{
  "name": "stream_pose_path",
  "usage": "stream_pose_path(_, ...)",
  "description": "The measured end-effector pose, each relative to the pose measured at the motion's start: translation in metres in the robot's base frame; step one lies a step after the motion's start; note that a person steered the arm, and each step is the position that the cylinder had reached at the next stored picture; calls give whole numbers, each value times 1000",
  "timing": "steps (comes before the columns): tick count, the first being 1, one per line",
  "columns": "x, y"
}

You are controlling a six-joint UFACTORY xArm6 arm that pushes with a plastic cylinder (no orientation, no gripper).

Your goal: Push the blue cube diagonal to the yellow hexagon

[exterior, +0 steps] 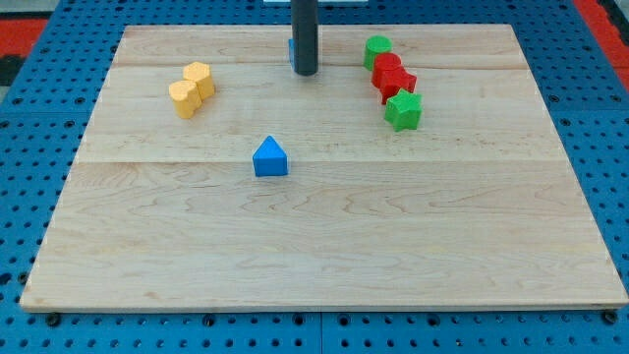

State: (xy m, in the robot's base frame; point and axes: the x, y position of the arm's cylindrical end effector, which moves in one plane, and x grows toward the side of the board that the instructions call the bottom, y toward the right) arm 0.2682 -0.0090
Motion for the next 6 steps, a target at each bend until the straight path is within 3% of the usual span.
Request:
stream_pose_path(2,-74,25)
stream_pose_path(4,-76,28)
stream_pose_path(5,-68,-31)
stream_pose_path(6,-13,-73)
